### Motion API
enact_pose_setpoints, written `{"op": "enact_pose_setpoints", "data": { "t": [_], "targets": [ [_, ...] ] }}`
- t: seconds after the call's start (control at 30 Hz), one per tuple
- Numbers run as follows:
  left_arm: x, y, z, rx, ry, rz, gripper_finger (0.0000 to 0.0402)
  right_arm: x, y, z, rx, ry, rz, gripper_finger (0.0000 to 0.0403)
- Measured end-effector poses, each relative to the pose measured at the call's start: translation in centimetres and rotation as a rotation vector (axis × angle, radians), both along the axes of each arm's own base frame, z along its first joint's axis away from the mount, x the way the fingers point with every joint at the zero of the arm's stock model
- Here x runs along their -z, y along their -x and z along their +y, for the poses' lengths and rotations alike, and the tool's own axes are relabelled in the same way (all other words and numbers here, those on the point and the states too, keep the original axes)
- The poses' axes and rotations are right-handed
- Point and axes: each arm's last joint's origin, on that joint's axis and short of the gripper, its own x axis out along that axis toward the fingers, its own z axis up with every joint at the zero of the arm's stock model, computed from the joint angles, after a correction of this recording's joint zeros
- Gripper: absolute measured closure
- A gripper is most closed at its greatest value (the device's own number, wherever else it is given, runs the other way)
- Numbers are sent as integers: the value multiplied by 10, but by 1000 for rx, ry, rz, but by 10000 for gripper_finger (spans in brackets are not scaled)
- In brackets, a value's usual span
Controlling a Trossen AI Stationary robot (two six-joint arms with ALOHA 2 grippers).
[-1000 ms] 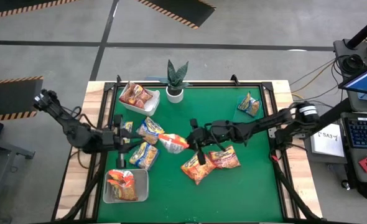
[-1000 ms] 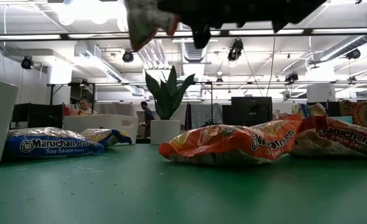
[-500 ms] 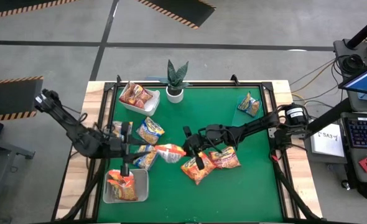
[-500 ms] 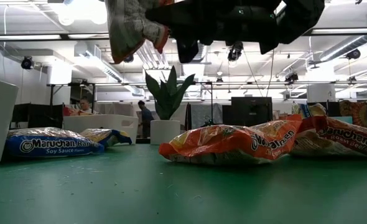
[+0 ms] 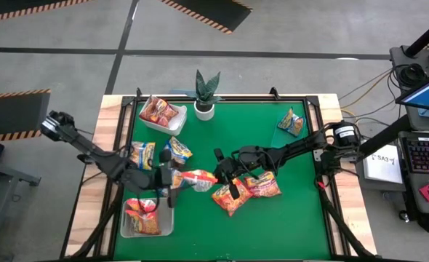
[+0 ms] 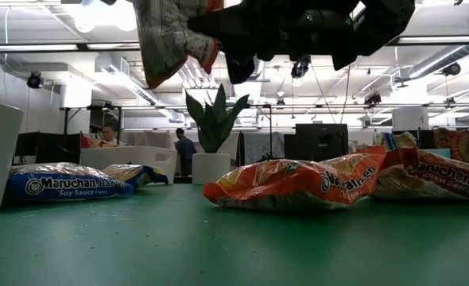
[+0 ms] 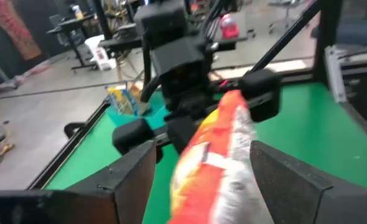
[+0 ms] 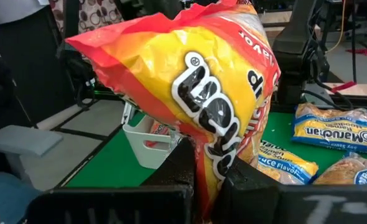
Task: Sort Maruchan noodles
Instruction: Put the orange noodle pack into the gray bin
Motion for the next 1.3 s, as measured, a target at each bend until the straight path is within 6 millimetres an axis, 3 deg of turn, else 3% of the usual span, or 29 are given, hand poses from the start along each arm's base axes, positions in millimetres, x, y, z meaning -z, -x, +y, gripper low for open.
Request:
{"op": "enact_pose_setpoints", "data": {
  "t": [0.33, 0.57, 0.73, 0.83, 1.07, 1.3],
  "targets": [
    [17, -18, 0, 112, 31, 73, 210, 0, 0, 1, -25, 1, 4, 394],
    [19, -19, -1, 105, 46, 74, 320, 1, 0, 0, -14, -25, 16, 388],
    [19, -19, -1, 106, 49, 72, 390, 0, 1, 0, -3, -52, 30, 338],
    [17, -20, -1, 100, 73, 68, 395, -7, 5, -5, 13, -82, 71, 290],
    [-8, -18, -4, 40, 211, 174, 400, -38, 37, -26, 77, -85, 271, 208],
    [-59, 0, -5, -6, 410, 368, 401, -73, 77, -39, 105, -17, 311, 195]
  ]
}}
